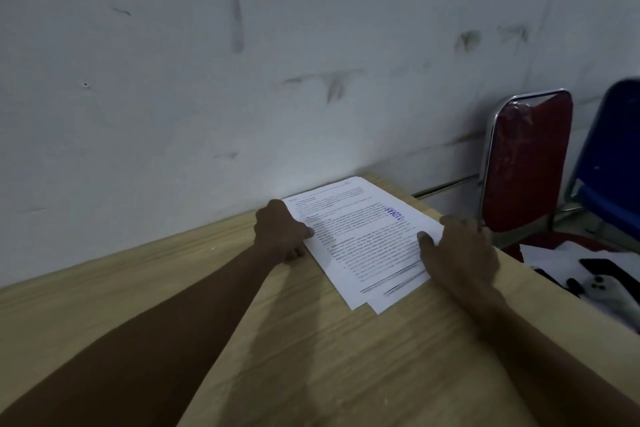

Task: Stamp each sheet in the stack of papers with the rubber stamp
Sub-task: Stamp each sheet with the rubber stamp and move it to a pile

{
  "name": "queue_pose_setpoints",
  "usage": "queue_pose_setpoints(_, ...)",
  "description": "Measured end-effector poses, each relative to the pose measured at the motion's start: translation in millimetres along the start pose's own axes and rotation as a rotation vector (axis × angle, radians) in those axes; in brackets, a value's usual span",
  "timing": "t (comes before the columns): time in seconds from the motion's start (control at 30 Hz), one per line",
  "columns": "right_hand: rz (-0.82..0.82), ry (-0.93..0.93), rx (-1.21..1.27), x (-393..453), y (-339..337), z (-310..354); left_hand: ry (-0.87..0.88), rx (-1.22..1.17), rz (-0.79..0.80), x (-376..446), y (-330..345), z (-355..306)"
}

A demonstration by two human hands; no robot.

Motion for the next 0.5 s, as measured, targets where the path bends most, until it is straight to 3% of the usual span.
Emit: queue_pose_setpoints(0.5, -0.029, -0.055, -0.102, -5.5, 1.9, -1.9, 0.081, 0.059, 0.083, -26.8, 5.9, -17.9)
Point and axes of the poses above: each hand's wrist, its own x-axis towards the middle knuckle, its own y-axis out of the palm, z = x × y, the point moved 8 cm from there along x, towards the middle knuckle, and after that the axes turned 14 degrees about -z, right-handed, at the moved point
